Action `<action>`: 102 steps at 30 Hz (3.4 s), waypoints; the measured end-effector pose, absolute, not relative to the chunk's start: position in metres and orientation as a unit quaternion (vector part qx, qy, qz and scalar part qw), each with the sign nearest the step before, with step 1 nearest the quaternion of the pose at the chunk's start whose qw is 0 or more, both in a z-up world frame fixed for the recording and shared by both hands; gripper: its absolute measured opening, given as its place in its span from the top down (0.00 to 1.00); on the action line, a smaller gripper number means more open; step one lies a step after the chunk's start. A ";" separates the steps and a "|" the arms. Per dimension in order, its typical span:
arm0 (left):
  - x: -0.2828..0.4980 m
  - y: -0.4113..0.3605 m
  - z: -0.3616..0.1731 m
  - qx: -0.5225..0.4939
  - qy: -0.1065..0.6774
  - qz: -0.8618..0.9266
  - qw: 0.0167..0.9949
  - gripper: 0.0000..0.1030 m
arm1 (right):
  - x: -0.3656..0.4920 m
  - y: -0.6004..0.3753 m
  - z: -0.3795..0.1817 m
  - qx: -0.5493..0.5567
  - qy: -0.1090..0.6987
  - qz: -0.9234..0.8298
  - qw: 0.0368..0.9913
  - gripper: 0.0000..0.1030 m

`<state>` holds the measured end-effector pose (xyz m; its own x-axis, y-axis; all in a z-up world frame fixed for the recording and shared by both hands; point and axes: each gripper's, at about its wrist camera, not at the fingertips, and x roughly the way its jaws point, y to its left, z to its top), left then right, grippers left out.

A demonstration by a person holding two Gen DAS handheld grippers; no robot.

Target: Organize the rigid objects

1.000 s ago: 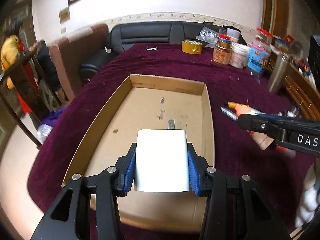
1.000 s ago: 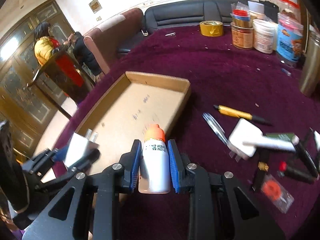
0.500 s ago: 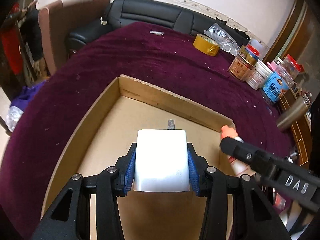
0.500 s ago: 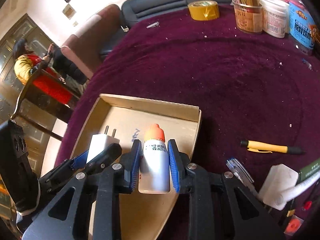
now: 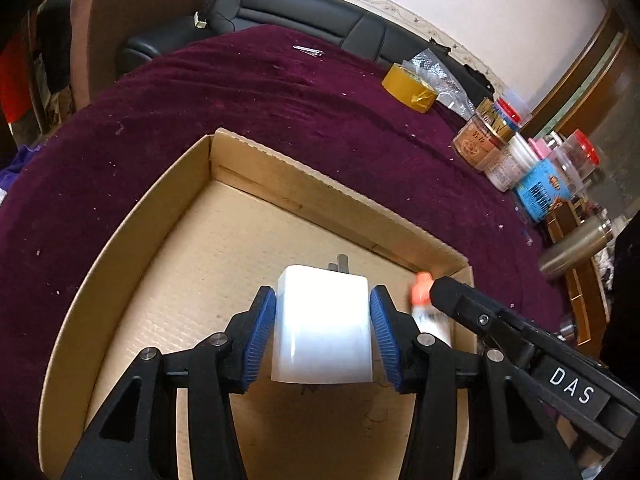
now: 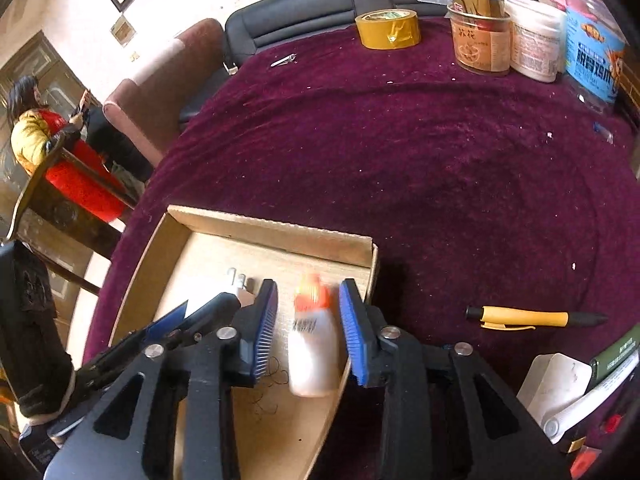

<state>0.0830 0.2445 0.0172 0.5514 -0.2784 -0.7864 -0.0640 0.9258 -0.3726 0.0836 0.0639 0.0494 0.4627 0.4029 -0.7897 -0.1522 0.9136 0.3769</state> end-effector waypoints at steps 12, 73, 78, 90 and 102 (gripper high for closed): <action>0.051 0.249 0.016 -0.215 0.451 -0.030 0.866 0.51 | 0.012 0.015 0.108 0.082 0.419 0.164 0.889 0.68; -0.034 -0.061 0.007 0.202 0.442 -0.247 0.838 0.71 | -0.080 -0.244 0.018 0.303 0.364 0.021 0.881 0.18; -0.040 -0.047 0.011 0.168 0.449 -0.250 0.841 0.74 | -0.079 -0.244 0.017 0.300 0.367 0.019 0.880 0.18; -0.067 0.009 0.013 0.091 0.481 -0.228 0.841 0.66 | -0.078 -0.243 0.018 0.297 0.369 0.017 0.881 0.18; -0.058 0.043 0.021 0.025 0.484 -0.222 0.846 0.61 | -0.076 -0.241 0.017 0.292 0.371 0.015 0.881 0.17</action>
<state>-0.0576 0.0425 0.0215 0.4340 -0.3512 -0.8297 0.3990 0.9006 -0.1726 -0.0758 -0.2412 0.0175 0.7244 0.2434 -0.6450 0.1904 0.8286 0.5265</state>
